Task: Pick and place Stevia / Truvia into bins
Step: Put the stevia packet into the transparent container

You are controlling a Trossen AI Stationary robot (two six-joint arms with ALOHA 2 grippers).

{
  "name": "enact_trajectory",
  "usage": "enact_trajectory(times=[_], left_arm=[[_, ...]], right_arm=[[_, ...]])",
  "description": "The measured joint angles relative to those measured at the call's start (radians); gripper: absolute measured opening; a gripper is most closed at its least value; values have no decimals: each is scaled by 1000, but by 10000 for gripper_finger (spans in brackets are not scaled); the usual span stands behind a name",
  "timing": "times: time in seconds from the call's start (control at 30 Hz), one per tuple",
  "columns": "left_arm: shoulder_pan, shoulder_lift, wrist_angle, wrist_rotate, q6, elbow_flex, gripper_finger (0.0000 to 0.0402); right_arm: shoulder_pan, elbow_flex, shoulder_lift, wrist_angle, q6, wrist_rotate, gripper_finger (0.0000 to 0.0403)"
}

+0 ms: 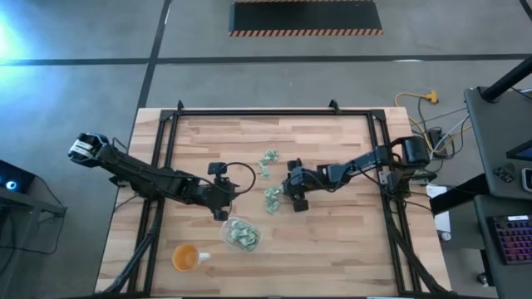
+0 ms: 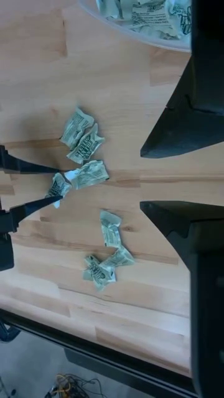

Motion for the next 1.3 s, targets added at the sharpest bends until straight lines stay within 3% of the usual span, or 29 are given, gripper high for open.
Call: enact_trajectory(times=[0.2, 0.6, 1.03, 1.3], left_arm=[[0, 0, 0, 0, 0, 0, 105], [0, 0, 0, 0, 0, 0, 105], [0, 1, 0, 0, 21, -1, 105], [0, 1, -2, -1, 23, -1, 105]], right_arm=[[-3, 0, 1, 0, -11, -3, 131], [-4, 0, 1, -9, -47, 7, 17], [40, 1, -129, -4, -14, -12, 9], [138, 3, -127, 292, -26, -162, 9]])
